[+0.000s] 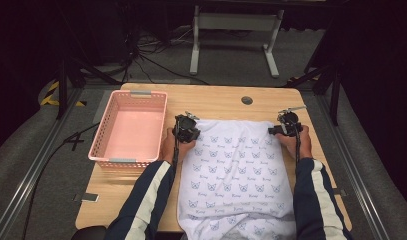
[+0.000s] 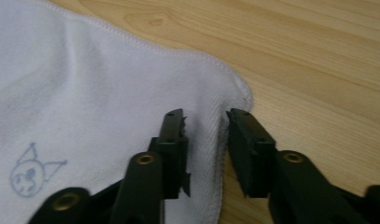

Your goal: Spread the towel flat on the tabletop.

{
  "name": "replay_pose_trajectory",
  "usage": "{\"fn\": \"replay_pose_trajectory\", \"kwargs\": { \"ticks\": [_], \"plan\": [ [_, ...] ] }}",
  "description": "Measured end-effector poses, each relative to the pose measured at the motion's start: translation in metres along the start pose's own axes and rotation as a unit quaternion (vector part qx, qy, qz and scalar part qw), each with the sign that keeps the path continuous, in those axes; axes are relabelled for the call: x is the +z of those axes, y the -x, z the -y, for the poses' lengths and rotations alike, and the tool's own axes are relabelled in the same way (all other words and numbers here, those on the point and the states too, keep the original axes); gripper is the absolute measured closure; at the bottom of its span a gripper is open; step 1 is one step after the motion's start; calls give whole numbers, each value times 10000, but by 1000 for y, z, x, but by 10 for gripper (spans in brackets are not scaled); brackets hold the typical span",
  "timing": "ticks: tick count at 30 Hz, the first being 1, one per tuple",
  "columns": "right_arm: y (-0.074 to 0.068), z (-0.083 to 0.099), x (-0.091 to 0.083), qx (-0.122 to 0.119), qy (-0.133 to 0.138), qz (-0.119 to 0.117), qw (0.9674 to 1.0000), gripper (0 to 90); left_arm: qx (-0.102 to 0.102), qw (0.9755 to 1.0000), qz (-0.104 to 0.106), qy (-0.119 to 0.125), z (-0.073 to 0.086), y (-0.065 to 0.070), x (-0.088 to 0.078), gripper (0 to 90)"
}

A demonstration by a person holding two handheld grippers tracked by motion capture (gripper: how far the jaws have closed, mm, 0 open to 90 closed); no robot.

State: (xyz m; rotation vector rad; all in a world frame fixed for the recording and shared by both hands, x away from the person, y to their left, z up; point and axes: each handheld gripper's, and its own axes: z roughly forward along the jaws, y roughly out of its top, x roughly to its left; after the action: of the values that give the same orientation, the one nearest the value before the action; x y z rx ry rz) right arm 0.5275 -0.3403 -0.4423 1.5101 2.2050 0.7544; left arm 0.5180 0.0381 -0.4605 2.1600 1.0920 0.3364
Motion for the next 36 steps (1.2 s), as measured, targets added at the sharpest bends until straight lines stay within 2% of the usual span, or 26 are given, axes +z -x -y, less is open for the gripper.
{"fn": "replay_pose_trajectory", "kwargs": {
  "ticks": [2,3,4,6,10,14,15,17,18,19,20,21,23,24,25,26,27,28,29,30,31,32,33,34,35,36],
  "plan": [
    [-2,-4,1,-14,-82,-41,10000,792,-24,10000,-11,-6,-2,1,2,832],
    [-3,-5,2,-33,-96,-50,9999,824,44,10000,-63,-49,-6,1,4,832],
    [-4,-6,2,-63,-101,-29,9999,837,29,9999,-84,-72,-8,1,5,832],
    [-5,-7,4,-81,-68,21,9999,856,77,9999,-126,-88,-11,0,7,832],
    [-3,-9,6,-48,28,85,9999,866,-35,9999,-107,-88,-14,-2,10,835],
    [0,-11,7,-7,83,193,9998,868,-102,9997,-170,-126,-21,-5,14,838],
    [0,-12,6,-7,115,215,9997,869,-156,9995,-249,-108,-26,-7,16,838],
    [2,-16,2,82,314,170,9993,869,-302,9991,-270,94,-32,-6,14,840],
    [3,-18,0,73,410,155,9990,869,-321,9987,-292,253,-34,-5,11,841],
    [3,-18,0,73,410,155,9990,869,-321,9987,-292,253,-34,-5,11,841],
    [2,-20,-3,61,491,145,9987,870,-330,9983,-258,398,-36,-3,7,841],
    [-1,-25,-12,19,708,-52,9975,870,-261,9984,-132,487,-40,0,0,841],
    [-2,-26,-15,13,763,-100,9970,870,-182,9985,-145,501,-43,2,-5,841],
    [-4,-28,-20,-65,817,-136,9965,870,-87,9981,-81,600,-45,2,-12,841],
    [-11,-30,-33,-214,986,-323,9944,870,-43,9979,25,645,-47,3,-22,840],
    [-14,-30,-37,-261,1047,-400,9934,870,76,9974,62,714,-47,6,-33,840],
    [-14,-30,-37,-261,1047,-400,9934,870,76,9974,62,714,-47,6,-33,840],
    [-17,-29,-42,-330,1099,-470,9923,870,218,9970,173,721,-45,8,-42,840],
    [-22,-27,-49,-448,1135,-557,9910,870,395,9961,261,744,-40,12,-54,840],
    [-22,-27,-49,-448,1135,-557,9910,870,395,9961,261,744,-40,12,-54,840],
    [-29,-23,-59,-613,1189,-728,9883,870,459,9957,368,713,-35,15,-61,840],
    [-33,-19,-65,-671,1230,-821,9867,870,596,9942,451,779,-28,18,-68,840],
    [-41,-9,-79,-885,1289,-1041,9822,870,612,9937,545,764,-19,22,-75,840],
    [-41,-9,-79,-885,1289,-1041,9822,870,672,9933,611,708,-14,24,-79,840],
    [-44,-5,-83,-935,1284,-1127,9809,870,726,9918,711,773,-4,28,-86,839],
    [-48,3,-90,-1105,1306,-1239,9774,870,764,9910,756,802,3,31,-91,839]
  ]
}}
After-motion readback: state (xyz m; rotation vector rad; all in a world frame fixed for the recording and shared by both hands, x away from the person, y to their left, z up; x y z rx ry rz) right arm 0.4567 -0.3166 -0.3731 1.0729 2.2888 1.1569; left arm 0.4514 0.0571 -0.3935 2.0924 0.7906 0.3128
